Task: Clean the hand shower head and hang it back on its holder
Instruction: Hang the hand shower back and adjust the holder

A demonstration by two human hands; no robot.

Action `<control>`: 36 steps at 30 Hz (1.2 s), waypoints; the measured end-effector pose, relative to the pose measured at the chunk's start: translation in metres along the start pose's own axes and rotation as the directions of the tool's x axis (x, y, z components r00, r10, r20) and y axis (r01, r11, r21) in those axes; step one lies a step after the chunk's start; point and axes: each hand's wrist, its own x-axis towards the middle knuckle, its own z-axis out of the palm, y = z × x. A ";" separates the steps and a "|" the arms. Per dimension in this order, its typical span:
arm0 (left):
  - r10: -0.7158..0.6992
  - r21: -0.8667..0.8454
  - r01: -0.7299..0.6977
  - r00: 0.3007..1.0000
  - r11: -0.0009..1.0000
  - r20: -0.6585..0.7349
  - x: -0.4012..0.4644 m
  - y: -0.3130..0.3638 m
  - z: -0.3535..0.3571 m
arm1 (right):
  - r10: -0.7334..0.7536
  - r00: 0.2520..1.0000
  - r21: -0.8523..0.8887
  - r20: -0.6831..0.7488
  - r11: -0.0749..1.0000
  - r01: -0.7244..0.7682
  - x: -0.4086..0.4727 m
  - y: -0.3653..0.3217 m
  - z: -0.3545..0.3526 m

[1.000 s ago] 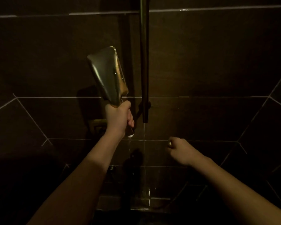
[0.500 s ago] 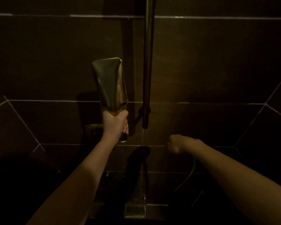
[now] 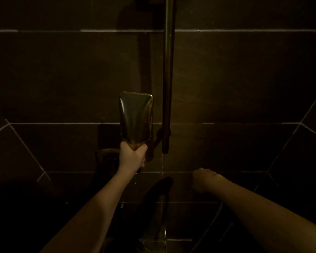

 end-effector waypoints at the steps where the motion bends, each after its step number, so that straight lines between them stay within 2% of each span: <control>1: -0.001 -0.012 0.001 1.000 1.000 0.001 0.000 0.000 0.001 | 0.016 1.000 0.026 -0.002 1.000 -0.016 0.000 0.000 -0.002; 8: 0.083 -0.013 -0.083 0.996 0.996 0.010 0.003 0.015 0.001 | 0.050 0.997 0.181 -0.064 0.983 -0.038 -0.005 0.002 -0.011; 12: 0.105 0.038 -0.106 0.994 0.994 0.015 0.004 0.028 -0.004 | 0.018 0.995 0.174 -0.101 0.985 0.000 -0.016 0.003 -0.026; 18: 0.205 0.068 -0.209 0.976 0.975 0.068 0.014 0.082 -0.009 | -0.003 0.963 0.260 -0.271 0.963 0.077 -0.039 0.011 -0.093; 23: 0.343 0.120 -0.349 0.937 0.929 0.072 0.028 0.139 -0.013 | -0.009 0.906 0.261 -0.422 0.956 0.131 -0.074 0.013 -0.162; 26: 0.439 0.148 -0.444 0.896 0.884 0.069 0.038 0.172 -0.019 | 0.027 0.853 0.235 -0.521 0.965 0.113 -0.097 0.011 -0.209; 31: 0.506 0.150 -0.507 0.861 0.849 0.043 0.054 0.227 -0.028 | 0.037 0.802 0.187 -0.597 0.978 0.094 -0.138 0.014 -0.287; 33: 0.492 0.081 -0.493 0.870 0.866 0.032 0.057 0.245 -0.028 | 0.036 0.751 0.237 -0.659 0.958 0.162 -0.152 0.020 -0.317; 36: 0.480 -0.034 -0.479 0.877 0.877 0.031 0.056 0.274 -0.026 | 0.043 0.701 0.397 -0.711 0.848 0.351 -0.173 0.032 -0.355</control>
